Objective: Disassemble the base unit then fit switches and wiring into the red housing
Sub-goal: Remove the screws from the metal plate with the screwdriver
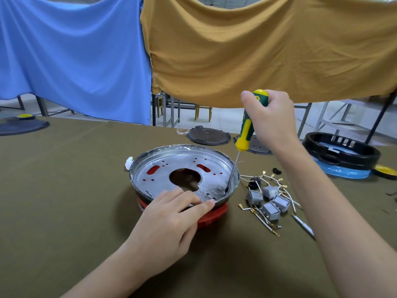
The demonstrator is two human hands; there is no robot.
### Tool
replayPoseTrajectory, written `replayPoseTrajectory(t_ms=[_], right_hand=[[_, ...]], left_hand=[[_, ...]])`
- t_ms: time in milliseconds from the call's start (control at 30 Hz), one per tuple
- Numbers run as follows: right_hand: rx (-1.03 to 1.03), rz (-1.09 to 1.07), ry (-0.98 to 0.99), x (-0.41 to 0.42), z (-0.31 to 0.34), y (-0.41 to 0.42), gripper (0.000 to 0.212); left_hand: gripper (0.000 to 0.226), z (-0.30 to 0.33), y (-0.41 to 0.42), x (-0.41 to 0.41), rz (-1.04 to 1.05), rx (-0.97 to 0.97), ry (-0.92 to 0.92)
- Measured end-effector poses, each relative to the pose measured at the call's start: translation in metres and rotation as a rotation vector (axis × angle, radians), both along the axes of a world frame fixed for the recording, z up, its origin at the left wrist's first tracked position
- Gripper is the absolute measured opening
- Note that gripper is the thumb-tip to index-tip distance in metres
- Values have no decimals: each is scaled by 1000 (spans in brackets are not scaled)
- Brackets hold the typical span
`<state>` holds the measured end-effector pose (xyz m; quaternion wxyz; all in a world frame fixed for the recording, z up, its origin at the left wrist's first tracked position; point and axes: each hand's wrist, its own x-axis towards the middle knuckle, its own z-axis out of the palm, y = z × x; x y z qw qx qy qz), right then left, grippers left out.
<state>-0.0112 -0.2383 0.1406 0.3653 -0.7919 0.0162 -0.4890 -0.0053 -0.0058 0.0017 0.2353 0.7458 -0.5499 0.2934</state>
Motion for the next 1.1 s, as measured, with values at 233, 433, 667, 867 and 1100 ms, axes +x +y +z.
replayPoseTrajectory(t_ms=[233,433,667,867,1100], right_hand=[[19,21,14,3,-5,0,49],[49,31,7,3,-4,0,48],[61,17,-7,1,-2,-6,46],[60,15,0,2,-4,-5,45],[56,14,8,2,-4,-6,43]], left_hand=[[37,1,0,-1,-1,-2,9],[36,1,1,-1,-7,3,20],[35,1,0,0,-6,-3,22],[35,1,1,0,-7,-6,20],[34,0,1,0,-15,-14,23]])
